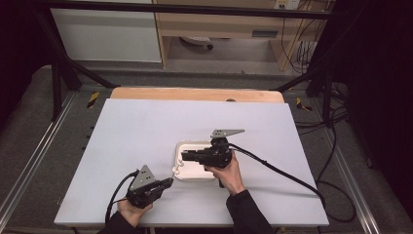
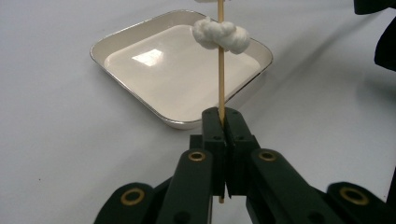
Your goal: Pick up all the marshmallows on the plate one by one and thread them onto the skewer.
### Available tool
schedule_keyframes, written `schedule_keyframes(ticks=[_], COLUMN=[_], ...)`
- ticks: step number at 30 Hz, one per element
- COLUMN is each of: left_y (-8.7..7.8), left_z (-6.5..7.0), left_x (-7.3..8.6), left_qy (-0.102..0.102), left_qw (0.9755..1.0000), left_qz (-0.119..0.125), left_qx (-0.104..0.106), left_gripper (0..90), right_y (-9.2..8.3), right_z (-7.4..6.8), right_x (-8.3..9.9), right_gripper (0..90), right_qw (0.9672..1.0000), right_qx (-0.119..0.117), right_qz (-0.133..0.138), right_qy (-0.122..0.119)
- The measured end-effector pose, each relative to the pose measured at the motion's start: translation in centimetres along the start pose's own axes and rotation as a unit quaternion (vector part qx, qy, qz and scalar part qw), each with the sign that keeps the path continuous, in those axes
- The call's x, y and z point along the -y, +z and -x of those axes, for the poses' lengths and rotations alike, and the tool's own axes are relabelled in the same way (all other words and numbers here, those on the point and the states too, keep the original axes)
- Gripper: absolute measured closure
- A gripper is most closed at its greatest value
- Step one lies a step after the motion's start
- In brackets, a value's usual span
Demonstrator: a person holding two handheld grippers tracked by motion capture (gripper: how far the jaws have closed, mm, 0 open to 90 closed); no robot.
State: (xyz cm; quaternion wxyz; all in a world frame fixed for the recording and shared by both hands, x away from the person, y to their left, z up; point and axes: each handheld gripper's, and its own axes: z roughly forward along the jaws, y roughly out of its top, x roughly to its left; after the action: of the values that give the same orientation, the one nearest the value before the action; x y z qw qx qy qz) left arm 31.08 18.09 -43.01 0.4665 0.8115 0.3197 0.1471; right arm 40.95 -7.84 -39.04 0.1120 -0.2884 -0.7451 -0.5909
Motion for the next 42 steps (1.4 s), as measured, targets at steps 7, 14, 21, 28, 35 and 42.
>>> schedule_keyframes(ticks=[7, 14, 21, 28, 35, 42], left_y=[-0.2, -0.1, 0.0, -0.1, -0.2, -0.1], left_z=[0.0, -0.2, -0.5, -0.7, -1.2, -1.6], left_x=[-0.8, -0.5, -0.2, -0.2, -0.3, -0.4], left_qy=[-0.001, -0.008, -0.014, -0.021, -0.032, -0.039], left_qw=[0.9996, 0.9994, 0.9996, 0.9995, 0.9994, 0.9992], left_qz=[0.028, 0.032, 0.025, 0.023, 0.017, 0.003], left_qx=[0.001, 0.011, -0.001, -0.001, 0.001, 0.008], left_gripper=[88.6, 88.5, 88.4, 88.3, 88.1, 87.7], right_y=[0.7, 1.0, -0.7, -2.5, -5.0, -7.5], right_z=[0.0, -0.3, -0.6, -0.1, 1.4, 2.7], right_x=[0.5, 0.8, -0.1, 0.4, 1.5, 3.0], right_gripper=[82.3, 79.9, 56.1, 30.0, 9.4, 4.2], right_qw=[0.9993, 0.9994, 0.9986, 0.9924, 0.9823, 0.9789], right_qx=[-0.013, -0.006, 0.029, 0.1, 0.163, 0.187], right_qz=[-0.035, -0.029, -0.009, -0.015, -0.032, -0.037], right_qy=[0.0, -0.02, -0.044, -0.071, -0.086, -0.072])
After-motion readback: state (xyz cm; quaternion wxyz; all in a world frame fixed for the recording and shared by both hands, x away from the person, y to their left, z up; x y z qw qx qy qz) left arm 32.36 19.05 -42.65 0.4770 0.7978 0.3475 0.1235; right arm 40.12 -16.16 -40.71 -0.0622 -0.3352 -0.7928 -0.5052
